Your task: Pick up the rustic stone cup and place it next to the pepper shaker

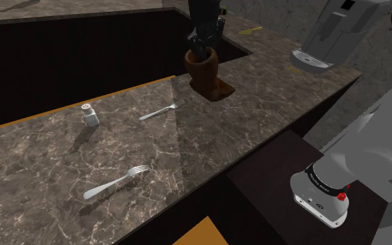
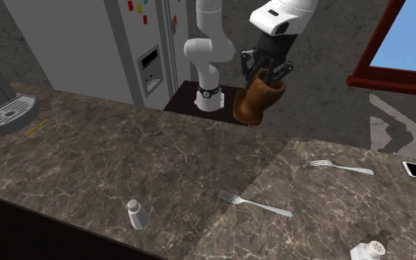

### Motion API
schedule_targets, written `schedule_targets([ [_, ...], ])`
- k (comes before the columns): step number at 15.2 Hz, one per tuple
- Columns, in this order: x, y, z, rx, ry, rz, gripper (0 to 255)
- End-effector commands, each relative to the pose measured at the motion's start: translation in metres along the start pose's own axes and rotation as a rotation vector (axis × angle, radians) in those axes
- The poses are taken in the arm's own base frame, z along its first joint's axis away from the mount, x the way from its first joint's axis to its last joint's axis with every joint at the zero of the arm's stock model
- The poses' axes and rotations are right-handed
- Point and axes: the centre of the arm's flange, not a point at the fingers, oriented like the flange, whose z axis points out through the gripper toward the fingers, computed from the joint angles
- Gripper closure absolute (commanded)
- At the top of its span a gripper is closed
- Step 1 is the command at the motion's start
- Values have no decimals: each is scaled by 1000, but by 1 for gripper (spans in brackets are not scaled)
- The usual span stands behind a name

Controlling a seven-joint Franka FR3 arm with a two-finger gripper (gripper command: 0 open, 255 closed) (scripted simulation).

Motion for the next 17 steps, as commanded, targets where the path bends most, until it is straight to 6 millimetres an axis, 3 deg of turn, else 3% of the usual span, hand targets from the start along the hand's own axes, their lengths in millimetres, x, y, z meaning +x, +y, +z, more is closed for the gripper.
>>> schedule_targets([
  [1, 10, 24, 6, 0, 1, -1, 255],
  [17, 101, 212, 37, 0, 1, -1, 255],
])
